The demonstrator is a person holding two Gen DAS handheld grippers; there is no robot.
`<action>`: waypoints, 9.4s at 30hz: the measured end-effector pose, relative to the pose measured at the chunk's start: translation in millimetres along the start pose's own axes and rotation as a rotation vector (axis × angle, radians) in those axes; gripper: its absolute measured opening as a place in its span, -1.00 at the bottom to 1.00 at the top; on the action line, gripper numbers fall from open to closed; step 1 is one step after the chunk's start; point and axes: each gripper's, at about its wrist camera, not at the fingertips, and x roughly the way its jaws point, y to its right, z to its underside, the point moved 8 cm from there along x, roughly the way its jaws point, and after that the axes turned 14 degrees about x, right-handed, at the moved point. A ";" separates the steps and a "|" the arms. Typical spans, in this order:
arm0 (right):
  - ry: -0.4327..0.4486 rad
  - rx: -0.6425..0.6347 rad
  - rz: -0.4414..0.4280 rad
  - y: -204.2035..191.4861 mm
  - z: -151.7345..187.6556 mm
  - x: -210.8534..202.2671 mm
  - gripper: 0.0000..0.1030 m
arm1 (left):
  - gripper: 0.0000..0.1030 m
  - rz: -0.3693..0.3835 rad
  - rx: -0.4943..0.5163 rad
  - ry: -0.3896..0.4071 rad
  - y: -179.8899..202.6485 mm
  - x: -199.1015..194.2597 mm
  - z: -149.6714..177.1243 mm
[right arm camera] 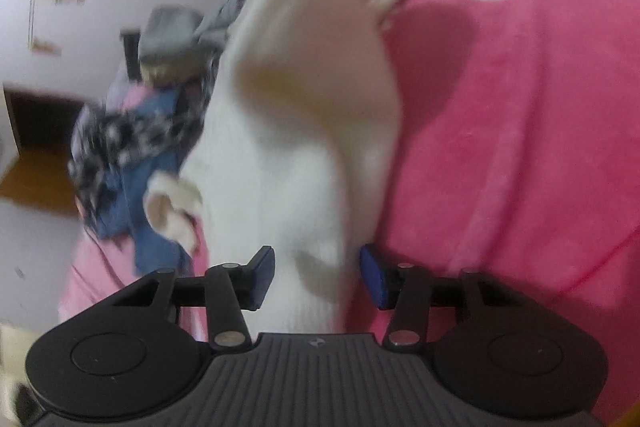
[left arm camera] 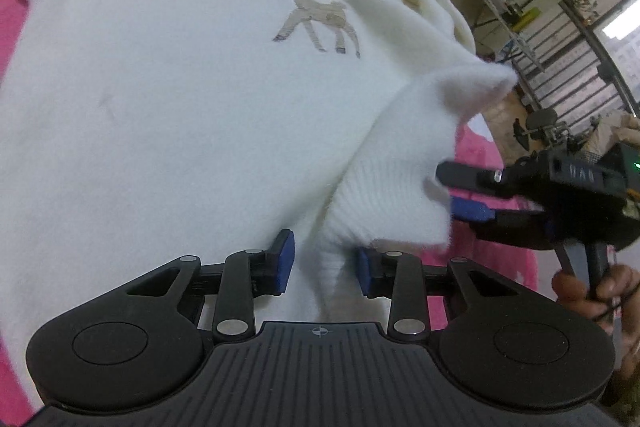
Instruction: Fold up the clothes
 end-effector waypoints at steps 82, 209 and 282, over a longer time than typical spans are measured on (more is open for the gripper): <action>0.557 -0.008 0.193 -49.6 -280.8 -17.2 0.26 | -0.17 -0.056 0.282 0.021 2.3 -61.1 8.1; -0.245 -1.321 -0.014 -102.6 270.1 53.9 -0.60 | -0.04 -0.265 -0.104 0.121 -72.3 -143.8 88.9; -0.184 -1.554 0.206 -63.1 262.9 37.0 -0.44 | -0.03 -0.335 0.934 -0.040 46.0 -85.4 137.0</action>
